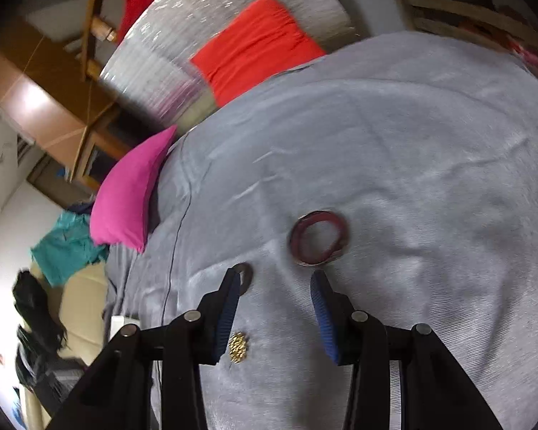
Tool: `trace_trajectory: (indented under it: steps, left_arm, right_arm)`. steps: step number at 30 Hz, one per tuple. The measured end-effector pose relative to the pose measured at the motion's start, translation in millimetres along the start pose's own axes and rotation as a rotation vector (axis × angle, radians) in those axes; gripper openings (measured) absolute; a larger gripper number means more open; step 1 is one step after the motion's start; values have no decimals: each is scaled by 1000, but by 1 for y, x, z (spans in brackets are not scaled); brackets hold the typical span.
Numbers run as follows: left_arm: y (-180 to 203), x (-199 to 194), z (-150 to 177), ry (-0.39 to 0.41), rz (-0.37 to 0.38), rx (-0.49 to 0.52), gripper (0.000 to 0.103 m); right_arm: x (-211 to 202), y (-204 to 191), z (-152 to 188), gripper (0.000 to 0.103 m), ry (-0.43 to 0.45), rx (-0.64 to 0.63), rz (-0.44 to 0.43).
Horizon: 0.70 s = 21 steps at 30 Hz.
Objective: Organize jewelry
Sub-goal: 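Move both open tools back toward the gold brooch and rings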
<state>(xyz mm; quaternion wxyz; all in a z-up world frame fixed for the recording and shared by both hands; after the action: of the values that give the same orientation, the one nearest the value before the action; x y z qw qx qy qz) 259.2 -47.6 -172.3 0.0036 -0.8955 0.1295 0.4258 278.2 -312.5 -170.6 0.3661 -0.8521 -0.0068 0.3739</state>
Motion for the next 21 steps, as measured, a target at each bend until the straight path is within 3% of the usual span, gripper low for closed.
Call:
trace_trajectory:
  steps: [12,21]
  left_arm:
    - [80,38,-4,-40,89,131,55]
    - [92,79,1,-149,110,112,55]
  right_arm:
    - [3,24,10,44,-87,19,-27]
    - [13,18,15,44,-122,4,-43]
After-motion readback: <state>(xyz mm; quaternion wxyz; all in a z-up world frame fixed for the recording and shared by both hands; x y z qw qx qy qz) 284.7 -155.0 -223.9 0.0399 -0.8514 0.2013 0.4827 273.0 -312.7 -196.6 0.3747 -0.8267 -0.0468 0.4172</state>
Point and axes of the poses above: each gripper's, at about its wrist camera, not at the fingertips, and x roughly the way its jaws point, y to its right, z to its underside, the point moved 10 cm from there along x, roughly the way its jaws point, and after that the axes turned 1 degree about -x, right-handed, at the moved point
